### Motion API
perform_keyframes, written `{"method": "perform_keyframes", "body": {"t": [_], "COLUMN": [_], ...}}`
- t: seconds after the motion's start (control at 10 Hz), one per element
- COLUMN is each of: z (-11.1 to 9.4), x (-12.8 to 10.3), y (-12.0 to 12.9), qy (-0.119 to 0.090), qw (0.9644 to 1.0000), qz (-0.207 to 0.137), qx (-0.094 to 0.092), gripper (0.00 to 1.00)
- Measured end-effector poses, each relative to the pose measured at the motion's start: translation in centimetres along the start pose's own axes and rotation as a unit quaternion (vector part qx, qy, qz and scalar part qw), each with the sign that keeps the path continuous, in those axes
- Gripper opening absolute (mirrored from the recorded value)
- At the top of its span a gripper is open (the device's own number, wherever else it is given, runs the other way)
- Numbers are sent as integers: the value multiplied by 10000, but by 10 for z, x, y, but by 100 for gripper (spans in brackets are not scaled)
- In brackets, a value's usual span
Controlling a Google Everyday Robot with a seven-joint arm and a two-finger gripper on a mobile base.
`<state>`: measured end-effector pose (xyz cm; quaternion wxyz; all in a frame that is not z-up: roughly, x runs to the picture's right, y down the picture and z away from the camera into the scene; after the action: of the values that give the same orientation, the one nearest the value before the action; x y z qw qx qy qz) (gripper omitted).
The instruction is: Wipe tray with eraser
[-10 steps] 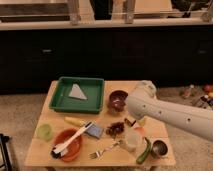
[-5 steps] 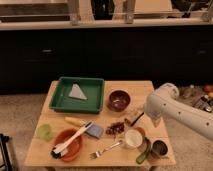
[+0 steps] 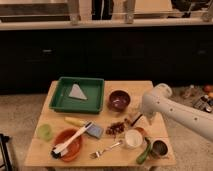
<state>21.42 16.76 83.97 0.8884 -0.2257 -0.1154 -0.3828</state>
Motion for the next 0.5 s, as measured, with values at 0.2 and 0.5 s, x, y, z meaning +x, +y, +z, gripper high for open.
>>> {"method": "perform_keyframes", "body": {"t": [0.2, 0.5], "z": [12, 27], "x": [-3, 0], "y": [-11, -14], "qy": [-62, -162], "qw": [9996, 9986], "qz": [-261, -457], "qx": [-27, -213], "gripper": [75, 75]}}
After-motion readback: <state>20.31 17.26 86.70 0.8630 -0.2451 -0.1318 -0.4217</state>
